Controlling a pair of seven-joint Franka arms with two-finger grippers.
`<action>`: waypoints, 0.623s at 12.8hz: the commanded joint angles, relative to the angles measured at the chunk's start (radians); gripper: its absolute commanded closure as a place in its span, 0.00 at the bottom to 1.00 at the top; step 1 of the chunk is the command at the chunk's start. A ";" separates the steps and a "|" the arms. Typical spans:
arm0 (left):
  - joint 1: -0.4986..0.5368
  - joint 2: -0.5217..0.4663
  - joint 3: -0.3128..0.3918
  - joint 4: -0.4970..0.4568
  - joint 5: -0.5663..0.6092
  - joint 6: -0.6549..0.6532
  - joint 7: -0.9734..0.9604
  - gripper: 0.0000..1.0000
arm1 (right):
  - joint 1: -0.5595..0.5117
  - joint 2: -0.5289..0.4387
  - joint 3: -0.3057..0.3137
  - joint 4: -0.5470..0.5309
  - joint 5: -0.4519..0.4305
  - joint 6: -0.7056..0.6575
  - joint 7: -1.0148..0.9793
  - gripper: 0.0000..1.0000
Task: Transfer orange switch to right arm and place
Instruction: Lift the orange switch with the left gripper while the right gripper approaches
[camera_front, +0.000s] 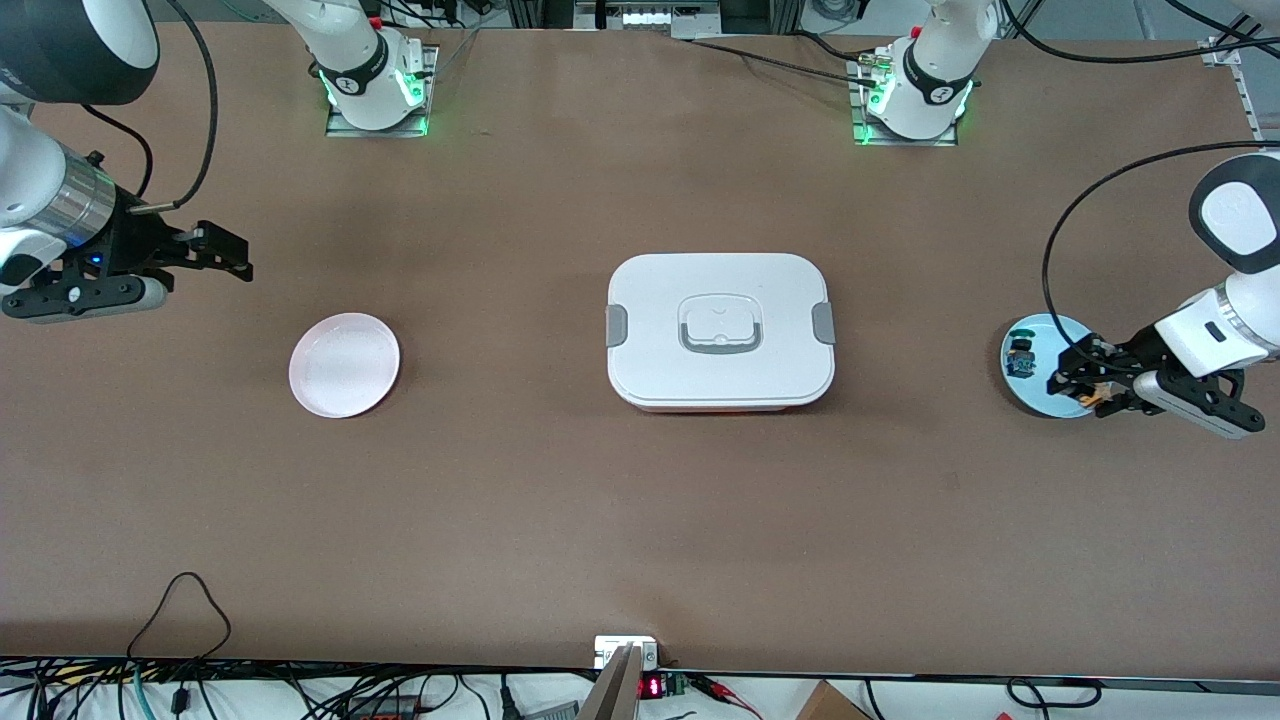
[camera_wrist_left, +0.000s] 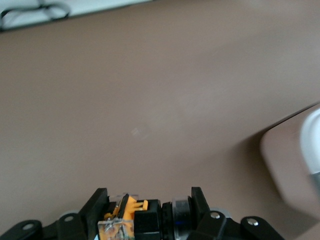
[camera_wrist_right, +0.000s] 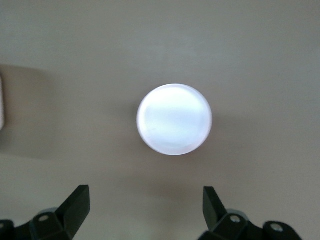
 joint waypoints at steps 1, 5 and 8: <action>-0.040 -0.034 -0.014 0.016 -0.118 -0.019 0.116 1.00 | -0.007 0.000 -0.002 -0.118 0.078 0.113 -0.043 0.00; -0.060 -0.036 -0.030 0.021 -0.510 -0.136 0.558 1.00 | -0.005 0.033 -0.004 -0.220 0.407 0.167 -0.086 0.00; -0.062 -0.038 -0.031 0.021 -0.707 -0.305 0.734 1.00 | 0.016 0.062 0.006 -0.237 0.669 0.161 -0.087 0.00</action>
